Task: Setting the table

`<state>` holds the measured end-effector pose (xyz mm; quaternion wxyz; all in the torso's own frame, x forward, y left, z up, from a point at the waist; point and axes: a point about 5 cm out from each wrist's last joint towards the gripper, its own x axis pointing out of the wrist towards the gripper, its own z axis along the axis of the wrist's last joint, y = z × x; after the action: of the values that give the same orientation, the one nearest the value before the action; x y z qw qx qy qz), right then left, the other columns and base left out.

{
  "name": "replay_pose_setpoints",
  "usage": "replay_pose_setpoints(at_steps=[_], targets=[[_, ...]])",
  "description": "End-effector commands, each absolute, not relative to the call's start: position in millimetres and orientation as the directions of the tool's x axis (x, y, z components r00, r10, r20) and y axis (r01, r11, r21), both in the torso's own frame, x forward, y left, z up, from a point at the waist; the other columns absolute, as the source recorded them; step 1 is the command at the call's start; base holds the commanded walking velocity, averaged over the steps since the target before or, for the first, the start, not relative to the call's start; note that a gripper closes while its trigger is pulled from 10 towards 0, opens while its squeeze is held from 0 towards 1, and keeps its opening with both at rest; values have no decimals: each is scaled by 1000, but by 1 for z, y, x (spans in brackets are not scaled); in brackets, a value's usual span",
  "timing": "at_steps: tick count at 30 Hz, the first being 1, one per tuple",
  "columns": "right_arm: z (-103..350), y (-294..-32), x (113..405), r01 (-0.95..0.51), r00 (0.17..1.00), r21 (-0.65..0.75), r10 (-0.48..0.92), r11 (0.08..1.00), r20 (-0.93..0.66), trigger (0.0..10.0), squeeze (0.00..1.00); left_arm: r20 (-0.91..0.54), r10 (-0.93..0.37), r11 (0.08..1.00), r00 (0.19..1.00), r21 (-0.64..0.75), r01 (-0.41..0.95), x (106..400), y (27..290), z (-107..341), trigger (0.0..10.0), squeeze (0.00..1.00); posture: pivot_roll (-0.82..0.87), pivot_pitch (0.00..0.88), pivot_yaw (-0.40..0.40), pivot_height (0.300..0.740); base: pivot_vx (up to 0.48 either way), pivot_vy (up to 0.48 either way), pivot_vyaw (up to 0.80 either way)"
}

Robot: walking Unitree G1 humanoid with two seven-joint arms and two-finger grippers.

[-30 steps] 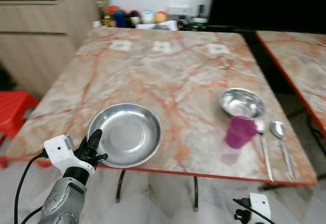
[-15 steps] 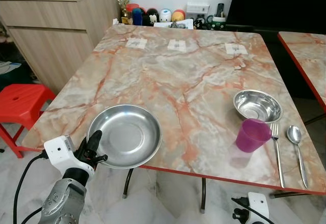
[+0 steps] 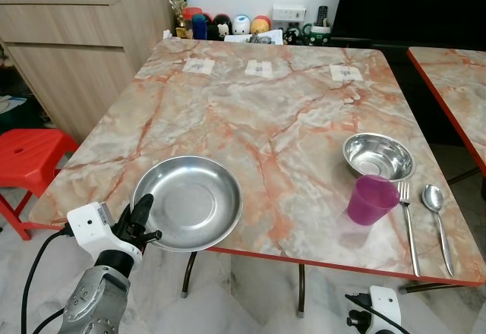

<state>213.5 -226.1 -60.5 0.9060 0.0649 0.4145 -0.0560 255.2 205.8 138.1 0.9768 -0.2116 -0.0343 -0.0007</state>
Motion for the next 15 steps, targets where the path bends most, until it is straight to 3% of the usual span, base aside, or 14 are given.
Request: replay_pose_setpoints(at_steps=[1, 12, 15], targets=[[-62, -230, 209, 164, 639, 66, -56, 984, -767, 10000, 0, 219, -12, 900, 976, -423, 106, 258, 200, 171, 10000, 0, 100, 110, -32, 740, 0, 0, 0], [-62, -230, 209, 165, 640, 67, -55, 984, -767, 10000, 0, 310, -78, 902, 948, -382, 199, 262, 189, 197, 10000, 0, 100, 109, -32, 740, 0, 0, 0], [-62, -229, 209, 170, 641, 70, -56, 983, -765, 10000, 0, 309, -80, 903, 948, -380, 200, 262, 189, 197, 10000, 0, 101, 109, -32, 740, 0, -480, 0]])
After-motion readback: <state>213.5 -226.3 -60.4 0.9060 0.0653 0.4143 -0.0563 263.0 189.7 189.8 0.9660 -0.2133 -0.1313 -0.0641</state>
